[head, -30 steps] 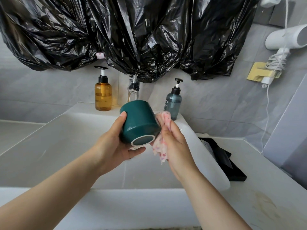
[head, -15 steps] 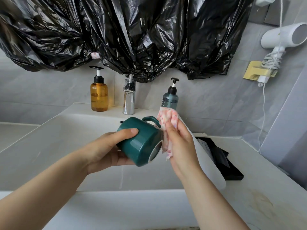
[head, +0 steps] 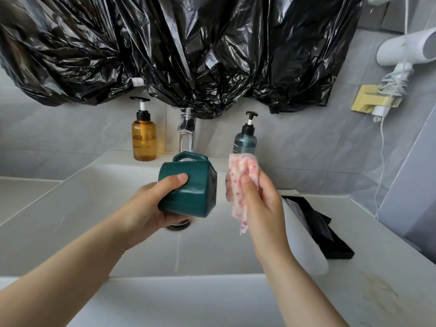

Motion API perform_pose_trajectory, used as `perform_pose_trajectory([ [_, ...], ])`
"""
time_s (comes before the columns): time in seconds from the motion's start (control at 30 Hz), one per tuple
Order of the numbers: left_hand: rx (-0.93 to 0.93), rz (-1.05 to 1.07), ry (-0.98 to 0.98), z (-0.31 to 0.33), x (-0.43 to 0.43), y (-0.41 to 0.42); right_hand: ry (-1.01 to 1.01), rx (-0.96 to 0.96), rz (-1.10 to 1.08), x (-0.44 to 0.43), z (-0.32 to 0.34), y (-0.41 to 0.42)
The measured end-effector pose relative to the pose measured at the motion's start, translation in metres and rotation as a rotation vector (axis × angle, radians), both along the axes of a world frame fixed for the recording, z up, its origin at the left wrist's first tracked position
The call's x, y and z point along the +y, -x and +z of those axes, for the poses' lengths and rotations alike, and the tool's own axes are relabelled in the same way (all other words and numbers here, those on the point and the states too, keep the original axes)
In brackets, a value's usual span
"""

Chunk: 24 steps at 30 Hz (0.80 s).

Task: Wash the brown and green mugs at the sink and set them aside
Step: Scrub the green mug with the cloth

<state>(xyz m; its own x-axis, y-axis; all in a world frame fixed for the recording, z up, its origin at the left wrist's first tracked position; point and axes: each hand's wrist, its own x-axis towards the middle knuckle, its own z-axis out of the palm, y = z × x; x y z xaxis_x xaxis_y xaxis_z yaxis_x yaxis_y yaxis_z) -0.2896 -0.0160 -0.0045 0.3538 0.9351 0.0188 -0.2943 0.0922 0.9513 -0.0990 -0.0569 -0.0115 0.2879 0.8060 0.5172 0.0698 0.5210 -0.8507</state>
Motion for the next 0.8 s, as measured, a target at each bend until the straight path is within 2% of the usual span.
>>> perform_pose_trajectory([
  [0.13, 0.032, 0.099, -0.062, -0.001, -0.002, 0.001, 0.028, 0.026, -0.005, 0.001, 0.002, -0.001],
  [0.4, 0.028, 0.092, -0.035, 0.000, -0.012, -0.002, -0.009, 0.001, -0.023, -0.004, -0.002, 0.004],
  [0.5, -0.052, 0.101, -0.002, 0.004, -0.017, -0.002, -0.037, -0.039, -0.028, -0.004, -0.002, 0.004],
  [0.6, -0.166, 0.111, 0.032, 0.007, -0.025, -0.004, -0.046, 0.014, 0.026, -0.003, 0.001, 0.006],
  [0.8, -0.118, 0.180, 0.076, 0.000, -0.033, -0.003, -0.107, -0.013, 0.079, -0.009, -0.002, 0.014],
])
